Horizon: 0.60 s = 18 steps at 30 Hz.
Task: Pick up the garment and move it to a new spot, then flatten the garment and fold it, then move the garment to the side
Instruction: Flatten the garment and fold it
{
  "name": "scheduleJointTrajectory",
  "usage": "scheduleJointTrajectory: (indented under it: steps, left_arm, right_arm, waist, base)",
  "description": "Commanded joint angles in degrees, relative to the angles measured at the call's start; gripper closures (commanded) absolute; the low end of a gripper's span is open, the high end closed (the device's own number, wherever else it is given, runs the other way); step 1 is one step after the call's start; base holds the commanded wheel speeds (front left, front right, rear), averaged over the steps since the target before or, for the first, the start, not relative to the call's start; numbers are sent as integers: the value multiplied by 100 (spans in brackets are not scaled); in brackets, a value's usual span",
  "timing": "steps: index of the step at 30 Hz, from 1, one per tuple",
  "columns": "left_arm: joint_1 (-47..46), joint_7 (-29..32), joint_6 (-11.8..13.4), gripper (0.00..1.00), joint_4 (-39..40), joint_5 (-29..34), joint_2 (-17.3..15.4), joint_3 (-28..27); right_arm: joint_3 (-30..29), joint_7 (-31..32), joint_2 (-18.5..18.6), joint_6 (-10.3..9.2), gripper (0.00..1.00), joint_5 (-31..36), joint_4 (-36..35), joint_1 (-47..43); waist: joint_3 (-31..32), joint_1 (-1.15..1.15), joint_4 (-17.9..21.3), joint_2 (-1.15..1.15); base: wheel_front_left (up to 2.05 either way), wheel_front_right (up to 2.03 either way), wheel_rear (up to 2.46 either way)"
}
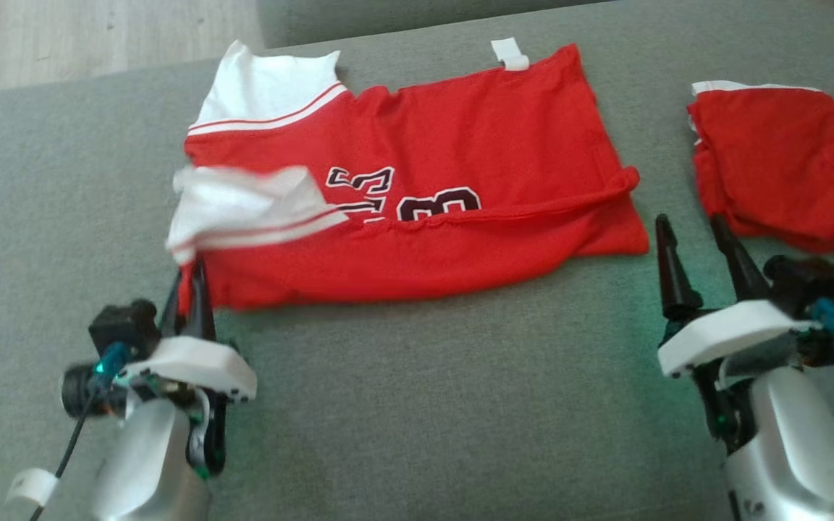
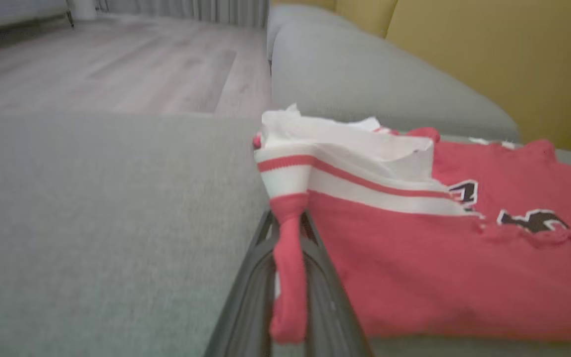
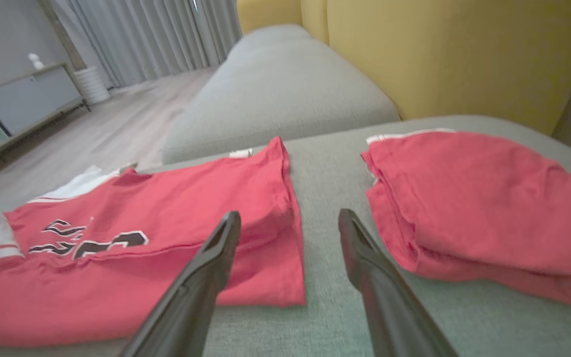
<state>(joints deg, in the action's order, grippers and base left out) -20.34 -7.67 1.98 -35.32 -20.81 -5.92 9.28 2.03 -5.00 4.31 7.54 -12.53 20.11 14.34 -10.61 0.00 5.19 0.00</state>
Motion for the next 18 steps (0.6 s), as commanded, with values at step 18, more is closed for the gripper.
scheduleJointTrajectory:
  steps: [18]
  left_arm:
    - [-233, -406, -86, 100, 1165, 291, -202, 209]
  right_arm:
    - [-262, 1065, -142, -5, 0, -256, 1952, 1314]
  waist:
    - [-254, 0, -433, 0]
  base:
    - [0, 0, 0]
